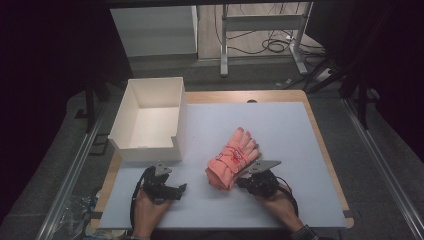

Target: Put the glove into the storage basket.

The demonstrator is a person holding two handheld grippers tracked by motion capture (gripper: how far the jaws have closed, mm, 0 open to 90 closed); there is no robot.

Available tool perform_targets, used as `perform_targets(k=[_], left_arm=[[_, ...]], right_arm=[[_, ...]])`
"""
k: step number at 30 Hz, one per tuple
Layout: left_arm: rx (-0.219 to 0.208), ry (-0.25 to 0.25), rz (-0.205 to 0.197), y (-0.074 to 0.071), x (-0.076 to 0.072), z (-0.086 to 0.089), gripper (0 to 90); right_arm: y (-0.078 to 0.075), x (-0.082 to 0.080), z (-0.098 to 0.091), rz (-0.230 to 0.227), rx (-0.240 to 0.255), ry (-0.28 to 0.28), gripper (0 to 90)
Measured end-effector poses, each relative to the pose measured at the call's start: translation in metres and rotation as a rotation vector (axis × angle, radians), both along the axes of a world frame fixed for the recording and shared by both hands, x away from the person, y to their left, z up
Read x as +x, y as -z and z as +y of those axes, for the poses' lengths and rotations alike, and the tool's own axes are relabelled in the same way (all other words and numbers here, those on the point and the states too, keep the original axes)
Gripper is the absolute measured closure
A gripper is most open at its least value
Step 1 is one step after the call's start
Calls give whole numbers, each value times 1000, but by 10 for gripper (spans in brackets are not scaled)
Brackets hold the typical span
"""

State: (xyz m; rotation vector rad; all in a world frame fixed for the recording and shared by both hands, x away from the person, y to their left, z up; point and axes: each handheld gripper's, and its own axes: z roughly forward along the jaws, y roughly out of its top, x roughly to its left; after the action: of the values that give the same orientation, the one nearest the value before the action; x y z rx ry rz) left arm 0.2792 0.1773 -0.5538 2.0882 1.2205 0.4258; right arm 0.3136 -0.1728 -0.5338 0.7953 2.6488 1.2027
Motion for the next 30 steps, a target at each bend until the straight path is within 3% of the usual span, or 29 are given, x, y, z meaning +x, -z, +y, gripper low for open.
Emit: perform_targets(k=[13, 19, 27, 30], left_arm=[[0, 1, 3, 0, 0, 0, 0], [1, 2, 6, 0, 0, 0, 0], [7, 0, 13, -3, 0, -2, 9], [-17, 21, 23, -6, -3, -6, 20]], right_arm=[[-2, -5, -6, -35, -6, 8, 777], [-9, -3, -26, -68, -1, 57, 702], [-11, 3, -56, -105, -23, 162, 573], [-13, 5, -66, -116, -33, 194, 523]])
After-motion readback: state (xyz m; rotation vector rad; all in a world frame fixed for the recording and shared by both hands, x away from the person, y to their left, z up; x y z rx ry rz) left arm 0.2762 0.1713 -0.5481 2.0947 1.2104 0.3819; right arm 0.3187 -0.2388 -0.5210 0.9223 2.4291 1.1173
